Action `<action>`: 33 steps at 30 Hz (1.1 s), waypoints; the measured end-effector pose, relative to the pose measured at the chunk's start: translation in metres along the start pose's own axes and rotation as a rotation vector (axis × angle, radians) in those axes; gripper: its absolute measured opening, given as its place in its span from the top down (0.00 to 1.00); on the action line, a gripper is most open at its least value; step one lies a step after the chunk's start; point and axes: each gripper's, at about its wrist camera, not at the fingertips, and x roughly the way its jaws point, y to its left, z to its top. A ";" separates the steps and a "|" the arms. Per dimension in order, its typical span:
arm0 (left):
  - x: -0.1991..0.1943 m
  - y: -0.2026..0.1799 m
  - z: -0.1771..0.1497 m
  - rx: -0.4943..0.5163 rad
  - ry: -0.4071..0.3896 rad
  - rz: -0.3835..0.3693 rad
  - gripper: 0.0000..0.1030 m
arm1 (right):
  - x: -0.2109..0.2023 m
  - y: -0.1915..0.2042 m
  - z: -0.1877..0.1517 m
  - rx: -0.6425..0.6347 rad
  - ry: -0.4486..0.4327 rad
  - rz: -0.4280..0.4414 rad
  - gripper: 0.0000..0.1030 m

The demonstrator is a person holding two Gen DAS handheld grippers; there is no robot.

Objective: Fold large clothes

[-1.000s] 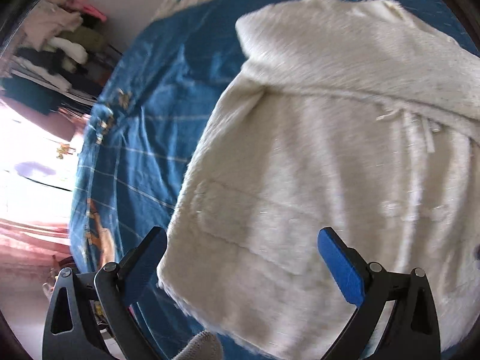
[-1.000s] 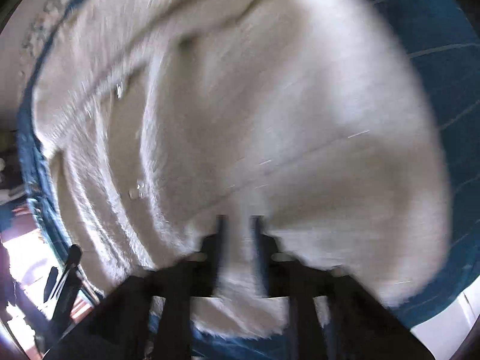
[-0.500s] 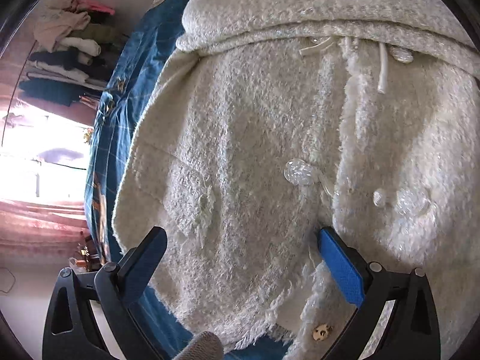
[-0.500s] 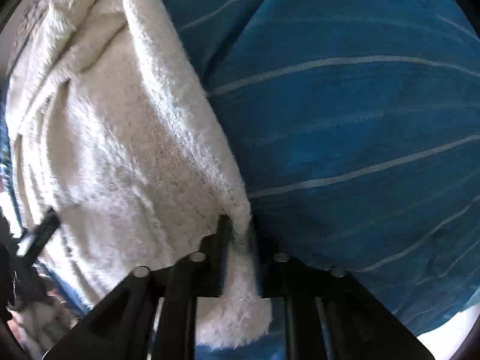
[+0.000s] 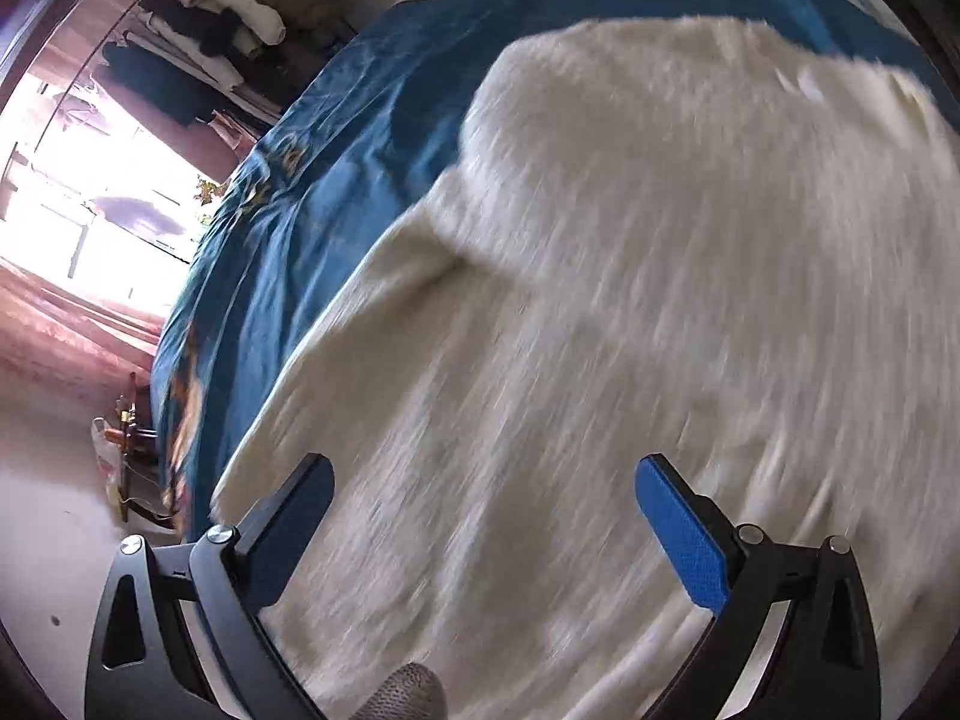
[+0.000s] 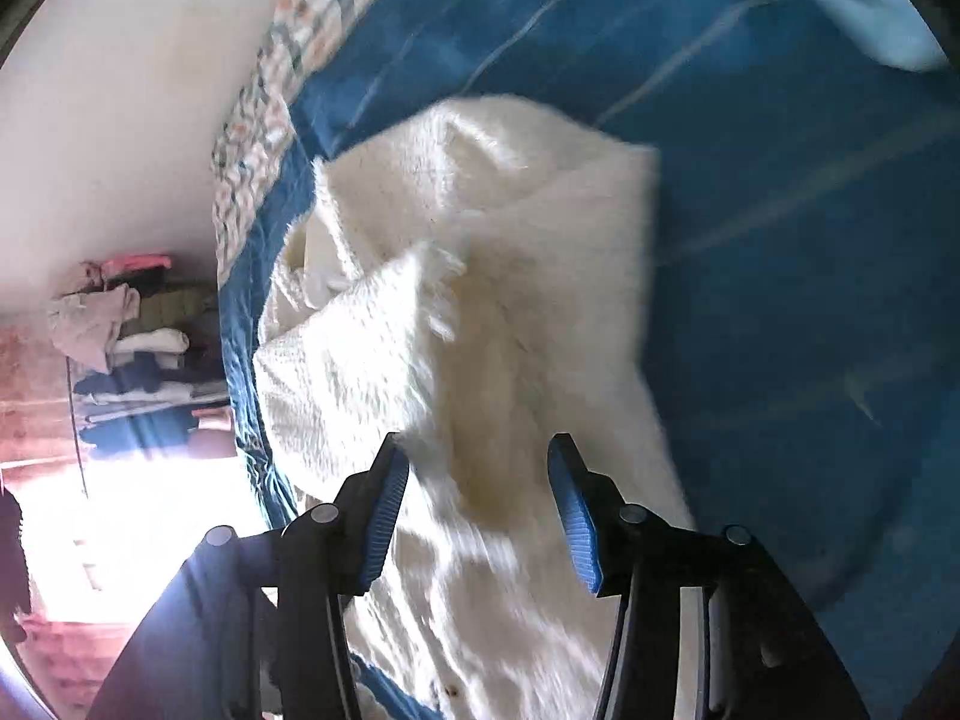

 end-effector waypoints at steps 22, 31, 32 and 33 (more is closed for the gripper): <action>-0.111 -0.030 -0.124 0.351 -0.100 0.172 0.00 | -0.078 -0.045 -0.099 -0.162 -0.086 -0.734 0.11; -0.192 -0.140 -0.267 0.582 -0.130 0.149 0.00 | -0.155 -0.158 -0.165 0.103 -0.106 -0.890 0.11; -0.195 -0.148 -0.278 0.601 -0.146 0.156 0.00 | -0.163 -0.166 -0.169 0.118 -0.105 -0.901 0.11; -0.199 -0.160 -0.293 0.628 -0.173 0.165 0.00 | -0.169 -0.172 -0.172 0.129 -0.103 -0.912 0.11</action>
